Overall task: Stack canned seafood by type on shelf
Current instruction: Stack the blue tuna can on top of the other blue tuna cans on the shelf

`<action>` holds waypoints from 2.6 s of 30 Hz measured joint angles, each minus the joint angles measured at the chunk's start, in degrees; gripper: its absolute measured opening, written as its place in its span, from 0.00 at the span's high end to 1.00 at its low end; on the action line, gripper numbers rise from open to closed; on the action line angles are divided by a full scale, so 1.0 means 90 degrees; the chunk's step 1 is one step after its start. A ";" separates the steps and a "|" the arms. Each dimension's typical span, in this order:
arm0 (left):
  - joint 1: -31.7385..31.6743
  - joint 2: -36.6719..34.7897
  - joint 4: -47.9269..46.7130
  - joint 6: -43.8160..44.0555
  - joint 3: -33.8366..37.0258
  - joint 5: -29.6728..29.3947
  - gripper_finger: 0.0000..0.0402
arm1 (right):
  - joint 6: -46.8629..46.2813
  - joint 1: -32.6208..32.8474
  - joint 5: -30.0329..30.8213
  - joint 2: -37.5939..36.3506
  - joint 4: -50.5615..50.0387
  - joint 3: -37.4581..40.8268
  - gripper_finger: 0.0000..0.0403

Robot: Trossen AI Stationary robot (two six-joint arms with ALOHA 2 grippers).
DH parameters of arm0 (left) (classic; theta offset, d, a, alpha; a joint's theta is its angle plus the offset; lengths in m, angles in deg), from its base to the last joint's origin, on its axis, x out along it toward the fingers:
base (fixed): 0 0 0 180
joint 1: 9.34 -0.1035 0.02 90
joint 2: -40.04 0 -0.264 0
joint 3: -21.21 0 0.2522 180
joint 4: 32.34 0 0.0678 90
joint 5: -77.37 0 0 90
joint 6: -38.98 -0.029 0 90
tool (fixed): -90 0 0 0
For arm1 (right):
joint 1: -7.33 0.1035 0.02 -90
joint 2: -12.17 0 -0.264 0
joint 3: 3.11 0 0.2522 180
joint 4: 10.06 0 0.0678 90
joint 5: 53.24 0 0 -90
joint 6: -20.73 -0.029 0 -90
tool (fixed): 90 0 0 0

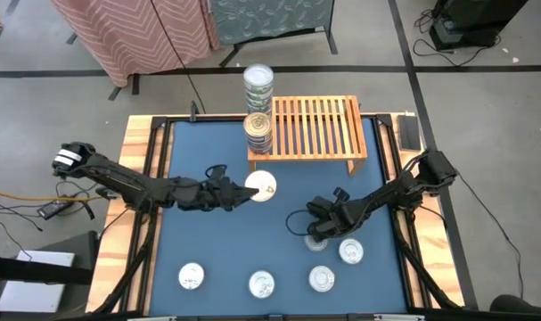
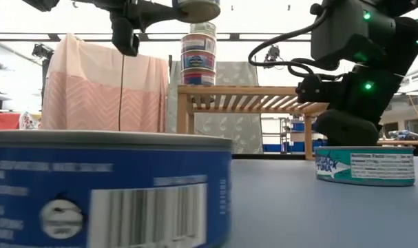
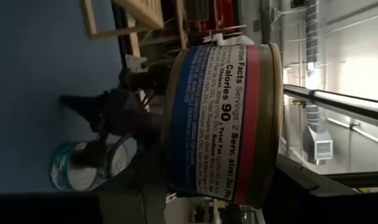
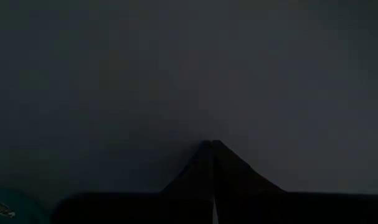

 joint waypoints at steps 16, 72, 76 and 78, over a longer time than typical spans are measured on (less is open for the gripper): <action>-0.0300 -0.0425 0.0077 -0.0511 0.0000 0.0104 0.51 | 0.0382 0.0317 -0.0321 0.0225 0.0431 -0.0569 1.00; -0.3968 -0.0816 -0.3412 0.0068 -0.1984 0.2534 0.51 | 0.2774 0.0098 0.1583 0.0001 -0.1243 -0.3856 1.00; -0.3980 -0.0750 -0.3506 0.0156 -0.1984 0.2601 0.51 | 0.3177 0.0006 0.1795 0.0001 -0.1247 -0.4033 1.00; -0.3999 -0.0720 -0.3548 0.0156 -0.1982 0.2659 0.51 | 0.3483 -0.0073 0.1896 0.0001 -0.1259 -0.4192 1.00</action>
